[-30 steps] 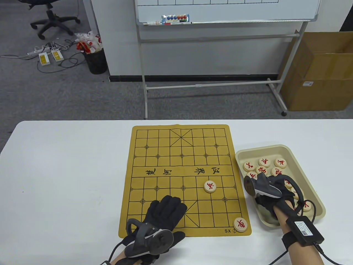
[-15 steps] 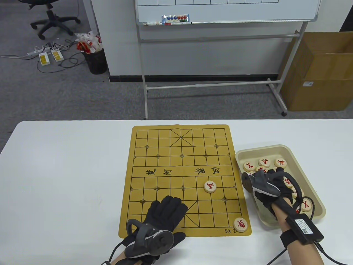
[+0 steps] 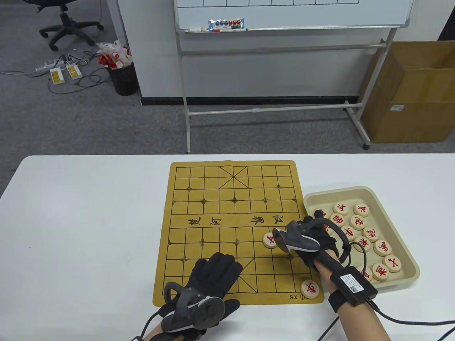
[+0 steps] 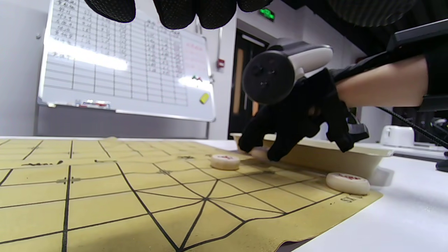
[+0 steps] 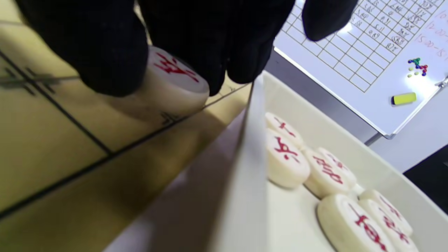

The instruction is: Set up Chinese chess pieces

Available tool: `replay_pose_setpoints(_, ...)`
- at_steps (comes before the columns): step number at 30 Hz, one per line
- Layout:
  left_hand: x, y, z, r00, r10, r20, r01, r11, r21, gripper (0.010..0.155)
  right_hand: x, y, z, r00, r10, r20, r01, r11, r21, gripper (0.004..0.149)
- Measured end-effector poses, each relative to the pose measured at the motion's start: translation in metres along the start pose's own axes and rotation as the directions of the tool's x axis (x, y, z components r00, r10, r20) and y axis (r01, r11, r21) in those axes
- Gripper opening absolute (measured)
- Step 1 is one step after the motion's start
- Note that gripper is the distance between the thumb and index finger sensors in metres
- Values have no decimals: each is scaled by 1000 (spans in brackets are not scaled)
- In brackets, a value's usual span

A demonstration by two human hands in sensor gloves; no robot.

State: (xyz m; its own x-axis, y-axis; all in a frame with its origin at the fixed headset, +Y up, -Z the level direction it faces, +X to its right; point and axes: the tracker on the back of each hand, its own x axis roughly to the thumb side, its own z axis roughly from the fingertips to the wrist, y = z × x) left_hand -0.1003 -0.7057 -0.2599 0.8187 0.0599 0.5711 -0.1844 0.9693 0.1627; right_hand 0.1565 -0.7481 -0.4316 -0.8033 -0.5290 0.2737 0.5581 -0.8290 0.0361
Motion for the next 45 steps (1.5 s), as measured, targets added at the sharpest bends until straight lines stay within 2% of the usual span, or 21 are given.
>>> replay_pose_setpoints(6, 0, 0, 0, 1000, -2, 4, 2, 1000, -5, 86, 6, 1, -5, 1000, 30, 10, -30, 999, 28, 72)
replay_pose_setpoints(10, 0, 1, 0, 1000, -3, 3, 3, 1000, -5, 85, -9, -11, 2, 997, -80, -12, 79, 995, -57, 73)
replay_pose_setpoints(12, 0, 1, 0, 1000, -2, 1, 2, 1000, -3, 85, -27, -21, 8, 987, -146, -64, 139, 985, -100, 72)
replay_pose_setpoints(16, 0, 0, 0, 1000, -5, 1, 5, 1000, -4, 85, -72, -30, 18, 946, -200, -257, 149, 968, -204, 69)
replay_pose_setpoints(19, 0, 1, 0, 1000, -6, 0, 6, 1000, -5, 85, -102, -22, 19, 900, -263, -347, 224, 963, -149, 66)
replay_pose_setpoints(22, 1, 0, -1, 1000, -7, 2, 7, 1000, -11, 85, -120, 0, 16, 860, -288, -422, 296, 954, -48, 60)
replay_pose_setpoints(26, 2, -2, -2, 1000, -10, 5, 10, 1000, -19, 85, -116, 20, 8, 888, -321, -329, 349, 937, 25, 66)
replay_pose_setpoints(34, -2, -1, -2, 1000, -10, -11, 10, 1000, -16, 85, -92, 35, -12, 941, -248, -231, 275, 957, 96, 70)
replay_pose_setpoints(40, -2, -2, -2, 1000, -13, -6, 13, 1000, -27, 85, -93, 45, -15, 924, -304, -230, 331, 940, 87, 70)
replay_pose_setpoints(45, -1, -2, -3, 1000, -16, -2, 16, 999, -35, 85, -90, 47, -15, 944, -245, -222, 277, 953, 124, 69)
